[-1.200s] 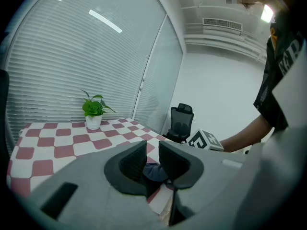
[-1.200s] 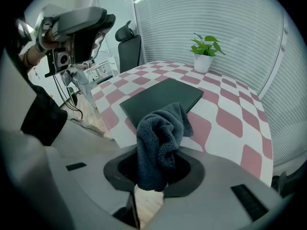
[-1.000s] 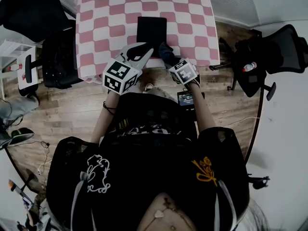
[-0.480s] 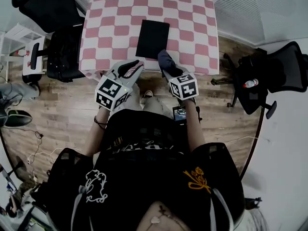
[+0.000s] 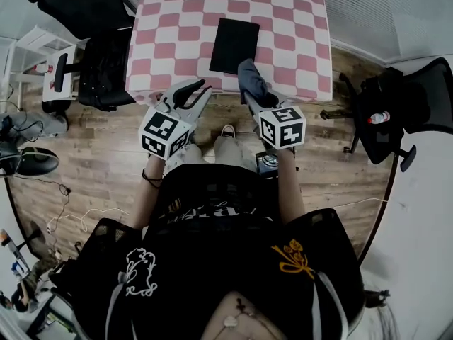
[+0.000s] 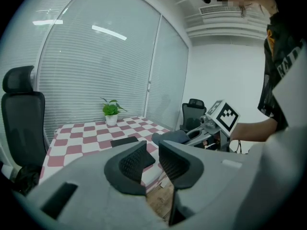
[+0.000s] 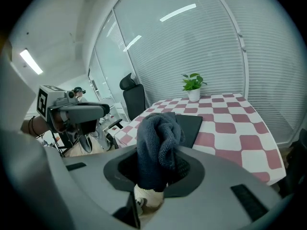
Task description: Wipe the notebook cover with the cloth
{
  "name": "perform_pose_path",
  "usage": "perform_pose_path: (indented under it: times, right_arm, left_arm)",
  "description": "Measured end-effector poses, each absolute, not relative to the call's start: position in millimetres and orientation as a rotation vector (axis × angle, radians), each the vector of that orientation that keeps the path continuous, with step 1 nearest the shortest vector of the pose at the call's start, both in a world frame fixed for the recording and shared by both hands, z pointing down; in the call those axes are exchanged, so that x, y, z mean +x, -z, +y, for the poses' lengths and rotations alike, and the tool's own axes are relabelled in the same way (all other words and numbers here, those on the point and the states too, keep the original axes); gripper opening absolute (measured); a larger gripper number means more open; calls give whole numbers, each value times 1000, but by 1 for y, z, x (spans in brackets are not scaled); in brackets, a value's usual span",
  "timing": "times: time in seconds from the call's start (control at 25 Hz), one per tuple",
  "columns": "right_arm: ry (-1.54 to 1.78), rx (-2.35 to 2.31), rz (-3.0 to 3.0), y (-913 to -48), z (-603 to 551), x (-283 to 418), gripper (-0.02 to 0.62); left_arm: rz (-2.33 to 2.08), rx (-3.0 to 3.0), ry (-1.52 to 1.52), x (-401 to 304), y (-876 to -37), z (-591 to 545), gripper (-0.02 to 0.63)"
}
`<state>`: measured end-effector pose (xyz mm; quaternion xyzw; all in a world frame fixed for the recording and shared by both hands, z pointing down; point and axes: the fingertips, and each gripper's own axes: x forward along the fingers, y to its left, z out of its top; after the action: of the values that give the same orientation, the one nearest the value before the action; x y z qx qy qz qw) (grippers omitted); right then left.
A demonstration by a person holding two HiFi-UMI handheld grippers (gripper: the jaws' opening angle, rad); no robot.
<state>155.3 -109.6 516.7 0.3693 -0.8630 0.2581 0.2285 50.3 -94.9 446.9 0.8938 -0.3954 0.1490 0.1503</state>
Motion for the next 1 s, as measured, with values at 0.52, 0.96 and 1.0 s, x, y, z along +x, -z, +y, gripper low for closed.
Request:
perform_pose_path:
  times: [0.52, 0.96, 1.0]
  right_arm:
    - [-813, 1108, -2406, -503, -35, 69, 91]
    - [-815, 1244, -2418, -477, 43, 4, 91]
    - [-818, 1257, -2416, -477, 49, 0, 91]
  left_arm:
    - [-1106, 2621, -337, -20, -427, -16, 74]
    - [-1017, 2677, -267, -81, -429, 50, 74]
    - [-1012, 2679, -257, -85, -429, 55, 74]
